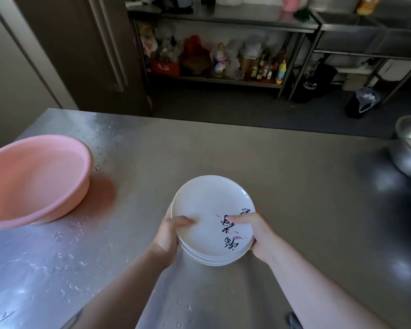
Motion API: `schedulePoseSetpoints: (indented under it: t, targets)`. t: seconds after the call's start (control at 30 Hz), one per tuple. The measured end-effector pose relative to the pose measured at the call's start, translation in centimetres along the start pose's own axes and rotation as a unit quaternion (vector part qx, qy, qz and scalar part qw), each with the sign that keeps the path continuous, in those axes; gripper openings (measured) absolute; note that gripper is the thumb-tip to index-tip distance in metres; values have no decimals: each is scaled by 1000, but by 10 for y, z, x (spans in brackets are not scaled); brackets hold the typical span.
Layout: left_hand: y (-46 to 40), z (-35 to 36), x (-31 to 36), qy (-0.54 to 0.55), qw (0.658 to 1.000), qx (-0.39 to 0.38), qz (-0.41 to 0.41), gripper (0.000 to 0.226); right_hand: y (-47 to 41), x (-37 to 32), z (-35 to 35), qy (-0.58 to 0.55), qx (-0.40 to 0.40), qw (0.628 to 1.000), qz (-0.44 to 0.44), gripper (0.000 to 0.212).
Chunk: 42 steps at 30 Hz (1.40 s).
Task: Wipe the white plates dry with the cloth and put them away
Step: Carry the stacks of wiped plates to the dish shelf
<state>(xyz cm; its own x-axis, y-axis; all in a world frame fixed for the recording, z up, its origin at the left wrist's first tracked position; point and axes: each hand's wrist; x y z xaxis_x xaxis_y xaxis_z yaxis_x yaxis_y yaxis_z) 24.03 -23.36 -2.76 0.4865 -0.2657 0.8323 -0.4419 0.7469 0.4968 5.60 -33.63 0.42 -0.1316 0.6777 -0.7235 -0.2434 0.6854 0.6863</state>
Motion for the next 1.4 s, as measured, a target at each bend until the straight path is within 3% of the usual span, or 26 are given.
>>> schedulePoseSetpoints:
  t: [0.13,0.3,0.47,0.63,0.73,0.93,1.03,1.2,1.3,1.4]
  targets:
    - [14,-5,4,11,1000,12,11,85,13,0,3,10,-19,1000,-20,54]
    - [46,-9,11,14,999,18,43,80,39,-3,5,33,-30,998,-52,71]
    - [88,-12,9,26,997,28,62,73,74,8,1,29,-35,998,-54,53]
    - [130,-17,-12,31,997,32,66,79,101,38,-9,21,-35,998,-57,58]
    - [161,-16,-33,35,995,59,65,71,113,59,-21,19,-54,997,-46,62]
    - [223,-19,-83,48,989,132,48,82,145,98,-44,72,-94,993,-27,50]
    - [252,-24,-102,53,988,140,41,73,166,119,-51,88,-91,992,-17,47]
    - [300,-46,-123,68,984,159,50,72,202,153,-43,108,-99,989,-14,42]
    - [328,-66,-135,79,980,166,71,68,227,175,-33,103,-111,988,-16,50]
    - [371,-99,-150,73,978,178,85,70,263,215,-20,110,-138,984,-3,33]
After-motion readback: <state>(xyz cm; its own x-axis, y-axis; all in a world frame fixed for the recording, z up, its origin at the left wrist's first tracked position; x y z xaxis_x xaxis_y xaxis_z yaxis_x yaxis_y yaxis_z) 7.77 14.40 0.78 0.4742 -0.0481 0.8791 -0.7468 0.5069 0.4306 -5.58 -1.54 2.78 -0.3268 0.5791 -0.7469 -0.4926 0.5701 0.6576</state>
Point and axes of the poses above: each hand's wrist, its own y-axis away from the middle knuckle, its own z-axis out of the palm, x = y × z, and after that the axes turned 12 degrees about x, right-handed
